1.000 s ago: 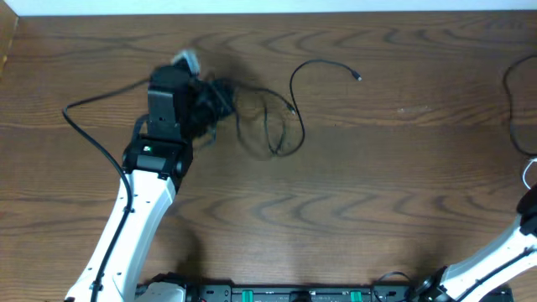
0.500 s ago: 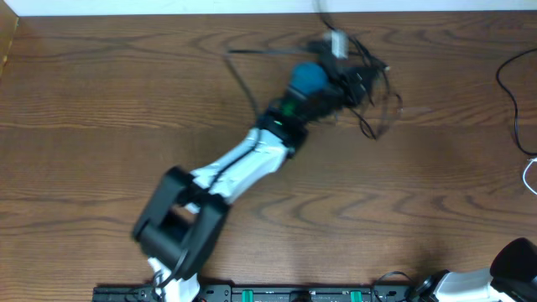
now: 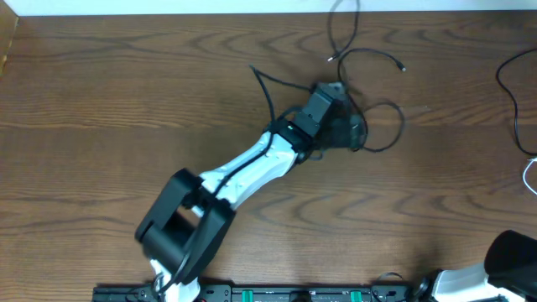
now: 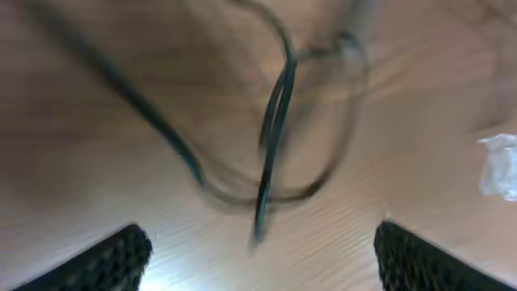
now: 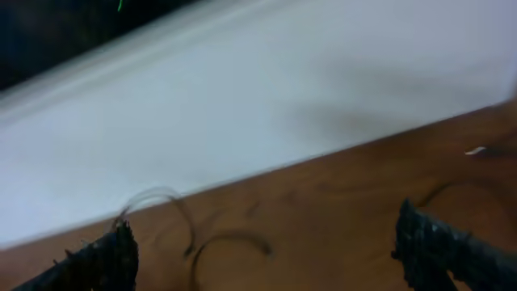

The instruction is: Untangle cables

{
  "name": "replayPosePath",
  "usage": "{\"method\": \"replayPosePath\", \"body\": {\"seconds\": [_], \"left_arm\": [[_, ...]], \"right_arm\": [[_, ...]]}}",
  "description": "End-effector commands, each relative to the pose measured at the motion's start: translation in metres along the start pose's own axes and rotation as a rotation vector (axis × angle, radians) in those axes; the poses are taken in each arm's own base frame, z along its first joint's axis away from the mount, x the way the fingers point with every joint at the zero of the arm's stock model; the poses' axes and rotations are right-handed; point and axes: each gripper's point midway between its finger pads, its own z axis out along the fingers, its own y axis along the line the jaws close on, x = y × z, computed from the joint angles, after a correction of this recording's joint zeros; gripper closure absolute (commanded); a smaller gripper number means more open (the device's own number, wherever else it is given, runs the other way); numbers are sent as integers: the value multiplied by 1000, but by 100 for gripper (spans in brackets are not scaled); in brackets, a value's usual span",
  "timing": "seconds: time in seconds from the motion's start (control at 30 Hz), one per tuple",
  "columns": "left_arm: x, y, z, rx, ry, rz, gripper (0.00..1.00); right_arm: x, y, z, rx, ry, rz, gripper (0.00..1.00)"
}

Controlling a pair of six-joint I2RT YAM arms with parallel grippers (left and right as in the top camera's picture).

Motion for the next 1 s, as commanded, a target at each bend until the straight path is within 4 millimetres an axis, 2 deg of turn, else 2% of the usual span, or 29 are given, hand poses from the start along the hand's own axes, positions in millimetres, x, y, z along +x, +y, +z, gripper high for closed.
{"method": "replayPosePath", "body": {"seconds": [0.0, 0.07, 0.1, 0.13, 0.23, 0.37, 0.47, 0.57, 0.6, 0.63, 0.67, 0.77, 0.87, 0.97], "left_arm": [[-49, 40, -72, -333, -233, 107, 12], [-55, 61, -105, -483, -287, 110, 12], [-60, 73, -138, -581, -334, 110, 12], [-62, 76, -152, -607, -351, 107, 12], [-67, 77, -185, -608, -391, 83, 11], [-75, 78, -226, -590, -459, 46, 11], [-80, 82, -252, -584, -506, 15, 11], [-82, 89, -276, -588, -541, -14, 11], [-82, 91, -281, -592, -547, -20, 11], [-81, 95, -288, -602, -549, -30, 11], [-80, 98, -291, -610, -547, -35, 11], [-74, 109, -295, -643, -522, -46, 11], [-71, 113, -294, -657, -505, -46, 11], [-70, 113, -294, -660, -501, -46, 11]], "right_arm": [[40, 33, 36, -16, 107, -53, 1], [67, 52, 53, -38, 172, -86, 1], [99, 75, 69, -92, 246, -130, 1], [112, 85, 76, -116, 274, -153, 1], [165, 116, 101, -195, 373, -238, 1], [246, 152, 134, -271, 522, -276, 1], [309, 172, 154, -292, 656, -285, 1], [363, 183, 169, -250, 753, -358, 1], [370, 185, 170, -247, 766, -369, 1], [390, 192, 170, -248, 801, -397, 1], [400, 197, 170, -248, 818, -416, 1], [425, 199, 172, -189, 848, -493, 1], [446, 199, 166, -161, 899, -555, 1], [459, 200, 163, -146, 922, -626, 1]]}}
